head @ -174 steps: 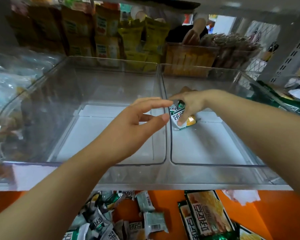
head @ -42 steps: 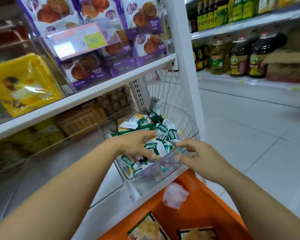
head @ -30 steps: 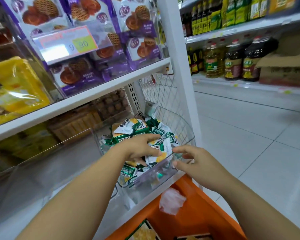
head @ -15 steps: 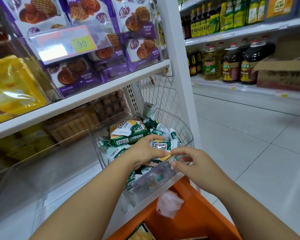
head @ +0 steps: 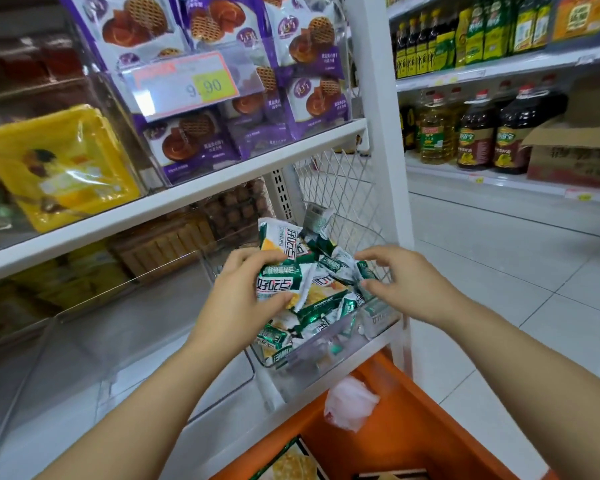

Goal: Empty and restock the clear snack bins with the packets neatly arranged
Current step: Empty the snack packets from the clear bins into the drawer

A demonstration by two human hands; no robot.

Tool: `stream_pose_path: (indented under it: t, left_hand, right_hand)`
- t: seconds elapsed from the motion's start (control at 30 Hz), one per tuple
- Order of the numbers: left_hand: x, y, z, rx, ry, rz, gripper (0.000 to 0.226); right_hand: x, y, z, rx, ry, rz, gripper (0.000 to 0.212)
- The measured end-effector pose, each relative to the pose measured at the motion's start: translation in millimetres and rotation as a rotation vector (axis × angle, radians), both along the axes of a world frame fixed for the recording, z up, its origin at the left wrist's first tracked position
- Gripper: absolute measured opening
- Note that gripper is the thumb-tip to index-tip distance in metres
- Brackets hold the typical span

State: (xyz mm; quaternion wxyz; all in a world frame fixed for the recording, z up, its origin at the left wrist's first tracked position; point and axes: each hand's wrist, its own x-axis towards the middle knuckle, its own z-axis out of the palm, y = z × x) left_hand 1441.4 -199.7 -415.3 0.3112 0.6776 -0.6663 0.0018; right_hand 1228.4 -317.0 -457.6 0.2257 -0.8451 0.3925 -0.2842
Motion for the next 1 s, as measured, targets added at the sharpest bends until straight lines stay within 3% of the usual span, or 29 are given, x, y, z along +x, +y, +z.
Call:
stream_pose_path:
  t: [0.2, 0.33, 0.43, 0.6, 0.67, 0.87, 1.0]
  left_hand:
    - [20.6, 6.0, -18.4, -0.014, 0.023, -0.003, 0.053]
    - [20.6, 2.4, -30.5, -0.029, -0.001, 0.003, 0.05]
    - [23.0, 1.1, -33.7, -0.049, 0.012, 0.002, 0.049]
    - [24.2, 0.8, -36.8, -0.087, 0.034, -0.003, 0.051]
    - [23.3, 0.3, -36.6, -0.096, 0.054, -0.001, 0.05]
    - [16.9, 4.8, -27.2, -0.159, 0.168, 0.002, 0.047]
    - [11.8, 29.6, -12.3, -0.212, 0.197, -0.024, 0.05]
  right_hand:
    - [35.8, -40.6, 2.6, 0.018, 0.504, 0.17, 0.065]
    - [45.6, -56.3, 3.1, 0.133, 0.578, 0.268, 0.05]
    - [49.5, -61.2, -2.0, 0.08, 0.61, 0.31, 0.035]
    - [47.8, -60.0, -6.1, -0.032, 0.525, 0.297, 0.013]
    - [43.1, -58.1, -5.8, -0.061, 0.471, 0.278, 0.02]
    - [27.8, -36.2, 12.3, -0.17, 0.143, 0.163, 0.009]
    - [15.8, 2.3, 30.2, -0.177, -0.013, 0.158, 0.017]
